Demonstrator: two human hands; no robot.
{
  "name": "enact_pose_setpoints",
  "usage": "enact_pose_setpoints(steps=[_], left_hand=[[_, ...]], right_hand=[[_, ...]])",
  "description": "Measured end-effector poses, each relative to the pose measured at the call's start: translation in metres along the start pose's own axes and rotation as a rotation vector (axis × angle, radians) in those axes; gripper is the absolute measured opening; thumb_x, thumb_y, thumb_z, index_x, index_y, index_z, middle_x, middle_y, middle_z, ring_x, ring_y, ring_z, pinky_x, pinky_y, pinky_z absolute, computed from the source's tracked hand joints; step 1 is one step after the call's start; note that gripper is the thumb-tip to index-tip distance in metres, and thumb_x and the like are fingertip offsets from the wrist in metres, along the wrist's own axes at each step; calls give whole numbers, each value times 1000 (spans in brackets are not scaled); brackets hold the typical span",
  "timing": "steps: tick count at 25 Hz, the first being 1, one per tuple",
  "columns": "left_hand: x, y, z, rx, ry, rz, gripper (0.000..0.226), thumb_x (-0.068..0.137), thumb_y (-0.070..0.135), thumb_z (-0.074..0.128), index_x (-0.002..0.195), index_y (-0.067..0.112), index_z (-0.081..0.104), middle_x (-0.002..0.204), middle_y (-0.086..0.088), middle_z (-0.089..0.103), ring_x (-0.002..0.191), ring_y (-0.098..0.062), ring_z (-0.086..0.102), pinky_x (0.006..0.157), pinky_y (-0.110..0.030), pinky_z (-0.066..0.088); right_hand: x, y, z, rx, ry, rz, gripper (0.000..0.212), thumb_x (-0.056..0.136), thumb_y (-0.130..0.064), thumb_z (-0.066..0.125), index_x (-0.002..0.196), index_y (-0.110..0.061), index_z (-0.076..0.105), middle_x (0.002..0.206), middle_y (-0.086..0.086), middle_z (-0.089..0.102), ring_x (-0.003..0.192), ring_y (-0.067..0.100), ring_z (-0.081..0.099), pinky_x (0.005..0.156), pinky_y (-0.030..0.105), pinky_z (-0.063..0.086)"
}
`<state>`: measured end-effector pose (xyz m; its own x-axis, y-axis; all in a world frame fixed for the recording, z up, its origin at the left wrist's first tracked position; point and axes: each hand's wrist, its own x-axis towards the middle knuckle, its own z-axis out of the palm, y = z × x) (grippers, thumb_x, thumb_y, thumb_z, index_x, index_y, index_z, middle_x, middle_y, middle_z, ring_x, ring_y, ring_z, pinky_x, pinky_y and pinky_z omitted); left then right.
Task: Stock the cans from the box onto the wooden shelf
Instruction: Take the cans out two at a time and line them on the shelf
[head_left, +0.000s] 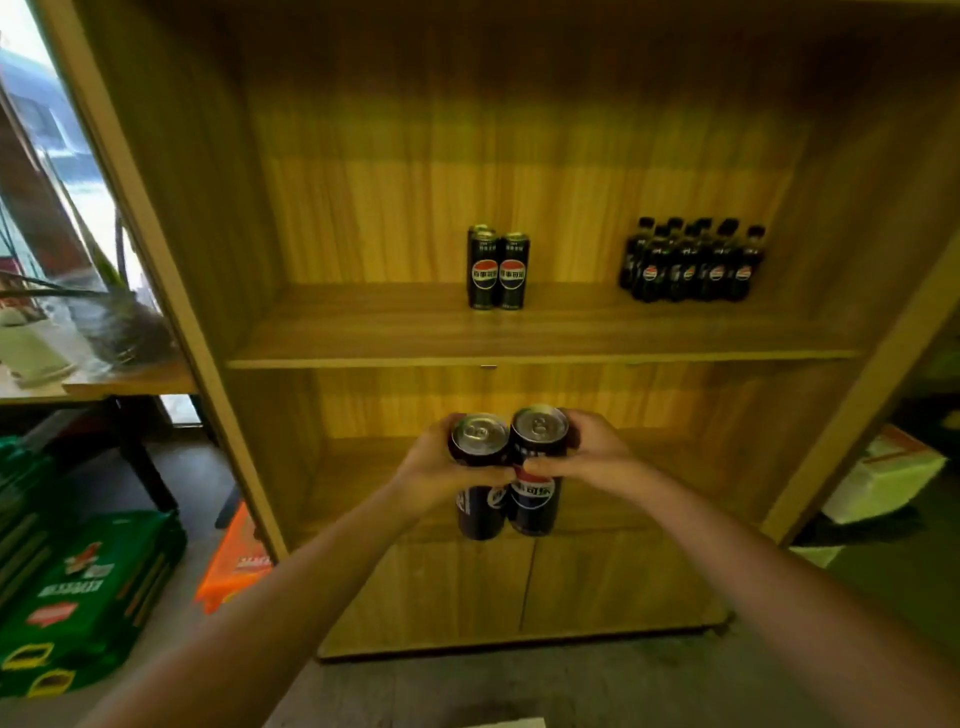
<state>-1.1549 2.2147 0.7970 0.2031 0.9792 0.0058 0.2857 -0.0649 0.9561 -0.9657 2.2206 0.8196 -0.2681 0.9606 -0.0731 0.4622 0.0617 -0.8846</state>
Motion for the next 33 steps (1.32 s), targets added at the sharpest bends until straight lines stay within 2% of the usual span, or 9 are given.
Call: enact_pose_setpoints(steps=[4,6,10,13,19,23,26,30,33], left_hand=[[36,62,-22,-73,85,48,76,68,5,77,131,8,34,119,0,51,106,-10,43,90,-24,34],[60,84,-29,-117,145,62,77,68,10,77,132,8,33,126,-6,53,102,-12,46,87,-26,38],[123,108,-35,-114,254,87,70,69,15,78,125,7,37,109,-3,54,92,-13,51,73,-23,45],[178,104,-35,-117,333,105,62,68,17,79,115,8,41,110,-6,57,96,-19,56,83,-33,48],[259,77,-29,-162,385,95,54,70,15,77,113,6,46,115,-4,55,98,-18,56,75,-27,49],[295,65,-31,-173,407,109,52,73,13,75,115,10,46,105,4,53,94,-16,55,66,-19,46],[317,54,-39,-216,399,94,50,73,12,75,113,13,46,107,2,54,94,-17,56,69,-23,48],[340,34,-49,-220,375,45,56,70,14,77,117,12,48,119,-9,58,109,-25,57,90,-41,50],[353,22,-53,-266,336,41,56,70,14,77,118,12,48,122,-12,59,111,-26,56,90,-39,50]], right_hand=[[27,-51,-30,35,129,-36,63,67,-15,77,124,-12,51,130,8,57,120,22,52,99,35,43],[47,-67,-45,92,191,-45,68,69,-16,76,129,-12,44,133,8,53,121,24,50,94,33,42],[104,-78,-79,107,211,-103,68,70,-21,76,127,-13,40,133,9,52,117,23,52,87,30,44],[159,-71,-104,97,191,-128,68,70,-19,75,127,-12,40,135,10,50,120,26,50,95,35,45],[250,-41,-127,113,144,-117,70,72,-17,73,132,-12,37,141,11,44,127,27,43,98,37,39],[288,-31,-133,129,125,-120,74,73,-17,72,136,-13,33,143,11,41,130,27,41,103,40,37],[305,-25,-134,153,102,-134,72,76,-13,69,137,-10,31,144,11,41,131,27,40,103,37,36],[325,-13,-132,159,102,-136,67,76,-12,69,134,-10,35,141,11,44,128,26,43,96,33,39],[341,-5,-128,181,109,-120,67,76,-14,70,134,-11,36,140,11,45,127,26,44,97,35,39]])
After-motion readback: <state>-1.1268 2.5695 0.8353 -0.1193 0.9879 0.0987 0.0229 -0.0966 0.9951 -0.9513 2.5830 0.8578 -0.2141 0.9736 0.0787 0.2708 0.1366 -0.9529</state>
